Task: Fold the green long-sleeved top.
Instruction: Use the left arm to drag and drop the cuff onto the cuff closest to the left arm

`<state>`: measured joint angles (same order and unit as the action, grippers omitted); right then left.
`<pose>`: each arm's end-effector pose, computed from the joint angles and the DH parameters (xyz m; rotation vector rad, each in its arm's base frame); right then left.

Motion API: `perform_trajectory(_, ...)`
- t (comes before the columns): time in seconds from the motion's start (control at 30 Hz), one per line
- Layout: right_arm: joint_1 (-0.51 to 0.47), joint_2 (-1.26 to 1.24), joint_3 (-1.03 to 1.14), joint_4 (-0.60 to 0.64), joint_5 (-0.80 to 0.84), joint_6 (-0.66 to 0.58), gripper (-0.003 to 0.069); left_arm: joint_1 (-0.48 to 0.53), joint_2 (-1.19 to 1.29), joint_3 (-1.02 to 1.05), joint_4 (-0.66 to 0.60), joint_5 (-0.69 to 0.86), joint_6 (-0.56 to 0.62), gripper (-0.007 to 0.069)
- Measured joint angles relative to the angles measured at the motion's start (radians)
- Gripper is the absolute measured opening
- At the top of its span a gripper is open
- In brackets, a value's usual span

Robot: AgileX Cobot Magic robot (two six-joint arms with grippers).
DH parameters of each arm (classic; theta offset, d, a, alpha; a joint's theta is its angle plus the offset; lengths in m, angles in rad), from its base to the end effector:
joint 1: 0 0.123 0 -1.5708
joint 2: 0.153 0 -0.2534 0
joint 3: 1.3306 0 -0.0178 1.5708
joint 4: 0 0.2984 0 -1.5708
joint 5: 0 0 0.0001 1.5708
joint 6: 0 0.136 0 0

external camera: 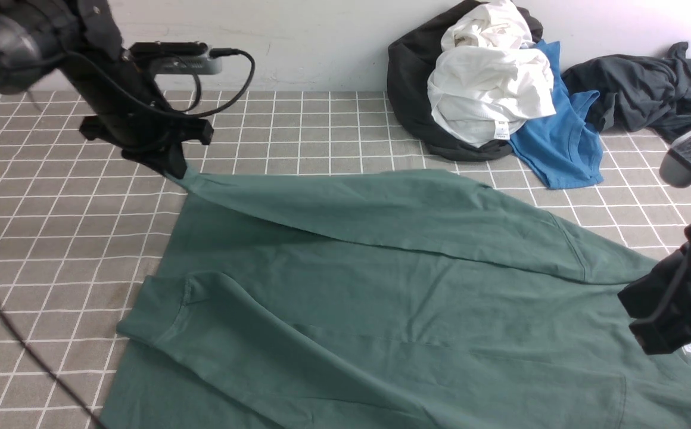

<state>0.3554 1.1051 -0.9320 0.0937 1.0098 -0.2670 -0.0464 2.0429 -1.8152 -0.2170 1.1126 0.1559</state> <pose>0.2616 0.1086 0.2358 -0.7777 2.5514 0.1504 0.4873 -0.0489 0.1779 0.1921 2.7952 -0.2702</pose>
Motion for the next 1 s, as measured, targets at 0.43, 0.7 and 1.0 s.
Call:
perform_trajectory(0.43,0.016,-0.128,-0.003,-0.008,0.077,0.018,-0.0014,-0.003,-0.735,0.972,-0.001,-0.341,0.015,0.0023)
perform_trajectory(0.7,0.152,-0.129,-0.004,-0.06,0.142,0.019,-0.0014,-0.004,-0.888,1.254,-0.001,-0.559,0.107,0.0058)
perform_trajectory(1.0,0.18,-0.129,-0.004,-0.058,0.225,0.022,0.0013,-0.047,-0.874,1.244,0.01,-0.51,0.187,0.0405)
